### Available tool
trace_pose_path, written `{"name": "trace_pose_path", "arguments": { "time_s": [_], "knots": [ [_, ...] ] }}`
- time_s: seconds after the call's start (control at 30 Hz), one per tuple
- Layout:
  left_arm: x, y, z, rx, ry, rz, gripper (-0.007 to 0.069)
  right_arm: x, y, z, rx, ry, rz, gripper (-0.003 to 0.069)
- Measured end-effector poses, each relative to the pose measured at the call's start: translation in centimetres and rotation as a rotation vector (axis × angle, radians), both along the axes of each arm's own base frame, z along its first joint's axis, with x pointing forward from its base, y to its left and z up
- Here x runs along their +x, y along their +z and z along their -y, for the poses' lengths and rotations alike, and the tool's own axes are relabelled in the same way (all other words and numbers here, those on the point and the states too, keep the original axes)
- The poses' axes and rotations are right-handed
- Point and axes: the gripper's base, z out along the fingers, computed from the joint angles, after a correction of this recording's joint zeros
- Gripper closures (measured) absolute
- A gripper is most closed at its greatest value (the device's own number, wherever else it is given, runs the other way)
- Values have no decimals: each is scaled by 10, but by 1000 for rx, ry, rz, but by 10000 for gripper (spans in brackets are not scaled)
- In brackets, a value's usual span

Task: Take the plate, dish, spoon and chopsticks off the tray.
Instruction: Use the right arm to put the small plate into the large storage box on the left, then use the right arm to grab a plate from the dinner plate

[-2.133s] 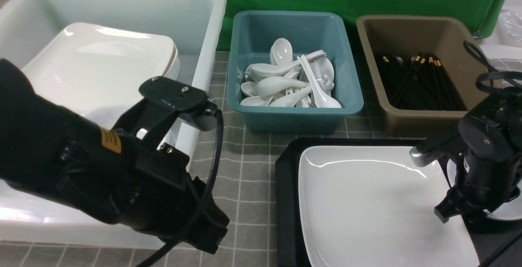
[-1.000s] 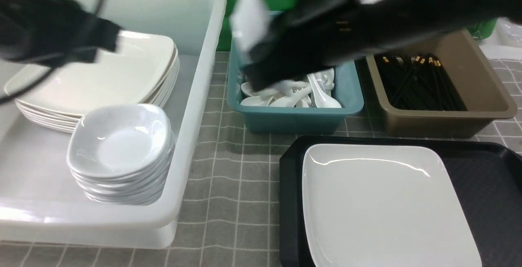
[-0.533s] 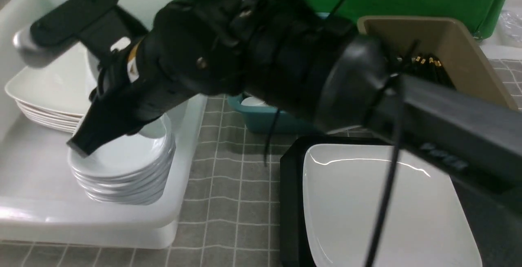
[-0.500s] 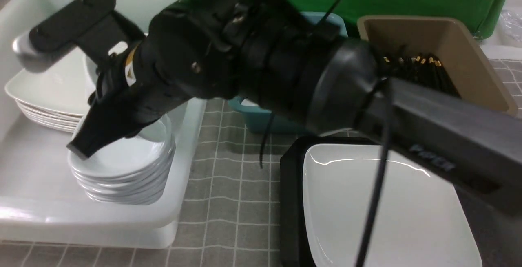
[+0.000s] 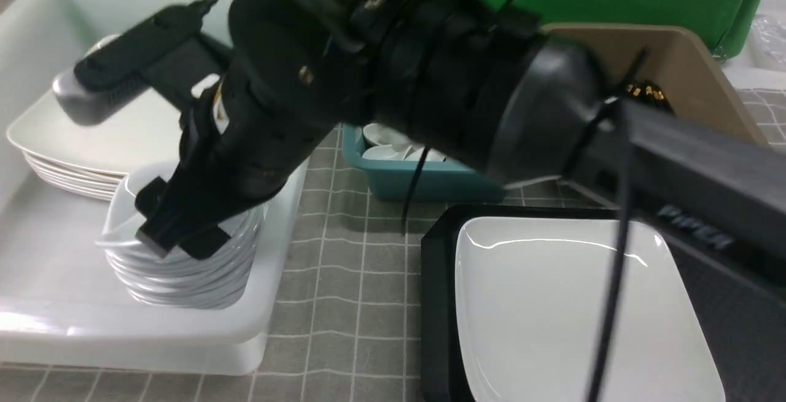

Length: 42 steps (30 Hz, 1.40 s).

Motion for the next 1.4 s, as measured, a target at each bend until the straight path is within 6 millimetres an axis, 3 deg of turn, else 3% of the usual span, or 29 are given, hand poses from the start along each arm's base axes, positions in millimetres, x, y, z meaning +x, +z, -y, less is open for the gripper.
{"name": "trace_pose_path", "arguments": {
  "time_s": [0.07,0.13,0.17,0.2,0.27,0.33,0.37,0.47,0.5,0.53,0.6,0.63,0.67,0.73,0.77,0.8,0.83,0.9,1.03,1.27,1.4],
  "knots": [
    [0,0,1,-1,-11,2,621,-3,12,10,-34,-8,32,18],
    [0,0,2,-1,-29,5,621,-5,27,29,-130,-40,105,105],
    [0,1,3,-1,-46,8,621,-2,36,45,-207,-93,159,228],
    [0,1,4,-6,-55,11,621,-1,39,51,-220,-116,162,280],
    [0,1,7,-16,-78,14,621,10,47,73,-230,-191,182,452],
    [0,0,9,-16,-108,14,621,23,43,101,-253,-278,148,580],
    [0,0,9,-16,-110,14,621,26,45,108,-251,-299,145,587],
    [1,-7,10,-19,-132,-5,621,49,22,175,-327,-500,42,633],
    [1,-8,10,-21,-133,-8,621,50,16,180,-341,-516,25,635],
    [2,-12,11,-25,-141,-20,621,60,-2,227,-376,-654,-62,638],
    [3,-17,14,-28,-155,-30,621,64,-25,268,-371,-765,-177,638],
    [3,-17,14,-26,-158,-31,621,64,-31,273,-373,-775,-195,638],
    [3,-19,16,-31,-169,-33,621,64,-43,293,-340,-830,-260,636],
    [4,-23,27,-59,-239,-26,621,64,-77,339,-196,-968,-397,566],
    [4,-24,28,-58,-245,-27,621,64,-82,342,-184,-976,-404,557],
    [3,-25,36,-81,-294,-19,621,63,-96,358,-100,-1022,-453,475],
    [4,-25,37,-82,-303,-16,621,63,-98,357,-89,-1024,-462,475],
    [1,-32,58,-79,-447,-10,621,62,-125,378,43,-1058,-533,276],
    [3,-44,88,-81,-608,-57,621,71,-143,382,115,-1011,-521,112],
    [27,-78,139,-63,-770,-174,621,89,-169,383,133,-1021,-479,98],
    [37,-100,168,-51,-822,-222,621,96,-184,385,113,-1006,-452,174]
  ]
}}
